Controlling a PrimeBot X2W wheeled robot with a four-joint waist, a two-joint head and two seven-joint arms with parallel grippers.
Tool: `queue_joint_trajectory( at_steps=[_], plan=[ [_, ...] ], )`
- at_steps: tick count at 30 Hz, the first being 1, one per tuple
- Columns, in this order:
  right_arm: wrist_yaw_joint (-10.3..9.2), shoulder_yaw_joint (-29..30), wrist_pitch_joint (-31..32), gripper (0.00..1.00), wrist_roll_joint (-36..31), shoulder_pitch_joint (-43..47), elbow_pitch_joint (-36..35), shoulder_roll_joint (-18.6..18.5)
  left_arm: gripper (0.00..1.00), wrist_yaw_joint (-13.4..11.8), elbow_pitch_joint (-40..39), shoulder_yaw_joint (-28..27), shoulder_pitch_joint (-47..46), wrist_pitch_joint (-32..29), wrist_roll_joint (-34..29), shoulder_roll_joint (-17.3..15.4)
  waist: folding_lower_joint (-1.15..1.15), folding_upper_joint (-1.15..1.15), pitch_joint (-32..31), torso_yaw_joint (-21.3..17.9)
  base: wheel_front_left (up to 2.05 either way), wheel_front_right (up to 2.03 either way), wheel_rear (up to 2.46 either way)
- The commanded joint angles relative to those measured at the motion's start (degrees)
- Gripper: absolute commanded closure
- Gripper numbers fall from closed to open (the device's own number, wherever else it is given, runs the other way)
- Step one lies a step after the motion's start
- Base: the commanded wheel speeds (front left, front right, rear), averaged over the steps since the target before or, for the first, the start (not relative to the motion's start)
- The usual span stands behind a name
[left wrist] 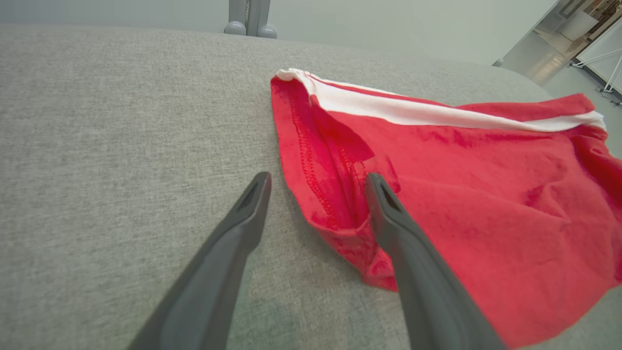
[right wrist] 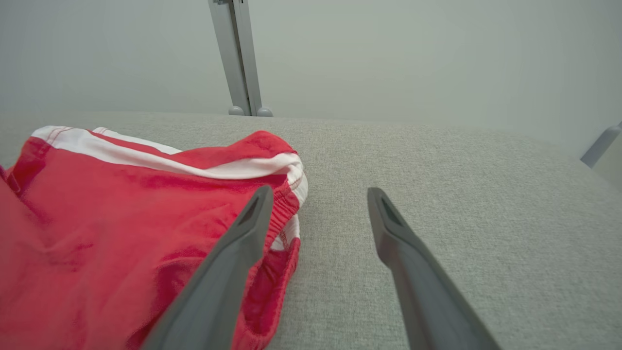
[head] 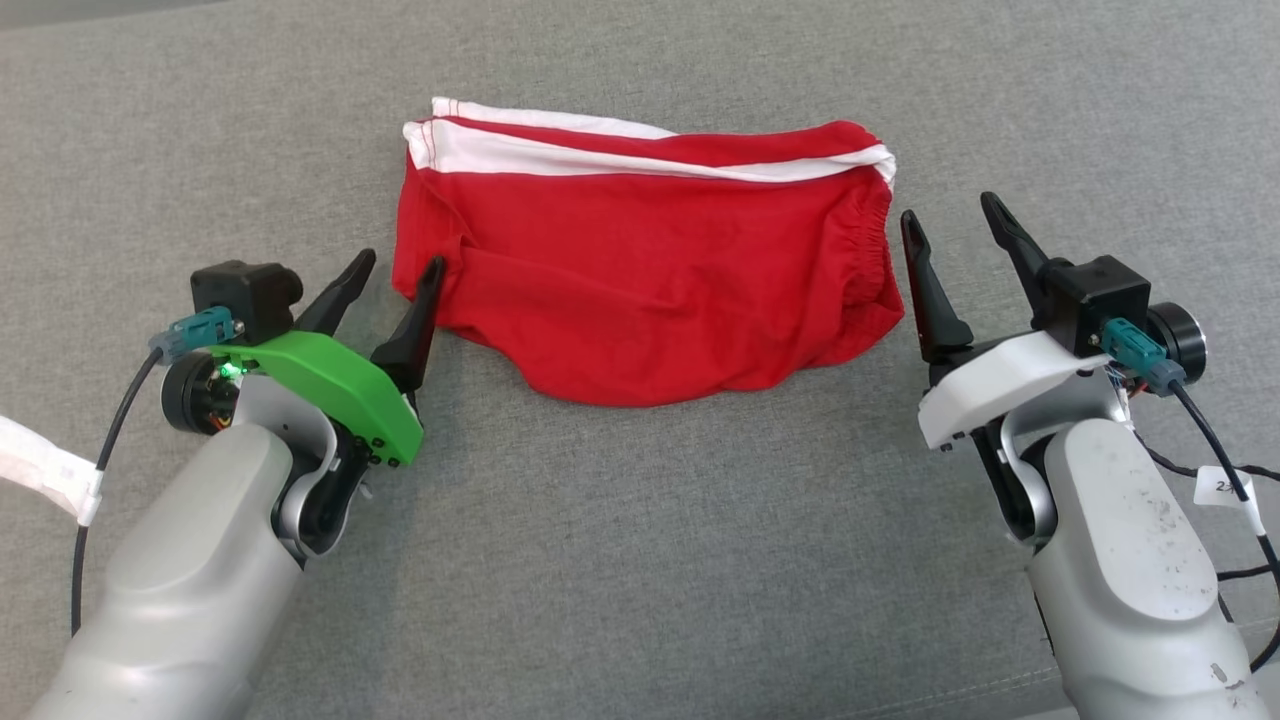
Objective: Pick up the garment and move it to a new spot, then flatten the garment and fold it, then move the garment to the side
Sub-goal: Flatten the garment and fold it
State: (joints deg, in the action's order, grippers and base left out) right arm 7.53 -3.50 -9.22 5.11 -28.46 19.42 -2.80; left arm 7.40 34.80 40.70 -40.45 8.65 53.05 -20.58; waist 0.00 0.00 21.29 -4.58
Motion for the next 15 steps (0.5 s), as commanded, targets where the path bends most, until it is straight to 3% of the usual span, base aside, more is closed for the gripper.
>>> queue_joint_trajectory(
  at_steps=[1, 12, 13, 14, 15],
  plan=[
    [-0.08, 0.2, 0.2, 0.00, 0.5, 1.2, -0.7, -0.2, 0.00, 0.0, 0.7, -0.1, 0.9, -0.6, 0.7, 0.2, 0.00, 0.00, -0.5, -0.4, 0.00, 0.00, 0.00],
    [-0.08, -0.3, 0.8, 0.00, 1.7, 3.4, -3.5, -0.2, 0.00, -0.1, 5.6, 0.4, -0.3, -5.5, 3.3, 1.4, 0.00, 0.00, 0.6, -3.4, 0.00, 0.00, 0.00],
    [-0.08, -0.4, 0.8, 0.00, 1.8, 3.4, -3.6, -0.2, 0.24, -0.1, 5.8, 0.5, -0.2, -5.6, 3.5, 1.6, 0.00, 0.00, 0.6, -3.5, 0.00, 0.00, 0.00],
    [-0.08, -0.4, 0.7, 0.00, 1.9, 3.5, -3.7, -0.2, 0.59, -0.1, 5.8, 0.6, -0.2, -5.6, 3.8, 1.7, 0.00, 0.00, 0.6, -3.6, 0.00, 0.00, 0.00],
    [-0.08, -0.4, 0.7, 0.00, 1.9, 3.5, -3.7, -0.2, 0.77, 0.0, 5.8, 0.8, -0.2, -5.7, 3.9, 1.9, 0.00, 0.00, 0.6, -3.7, 0.00, 0.00, 0.00]
  ],
)
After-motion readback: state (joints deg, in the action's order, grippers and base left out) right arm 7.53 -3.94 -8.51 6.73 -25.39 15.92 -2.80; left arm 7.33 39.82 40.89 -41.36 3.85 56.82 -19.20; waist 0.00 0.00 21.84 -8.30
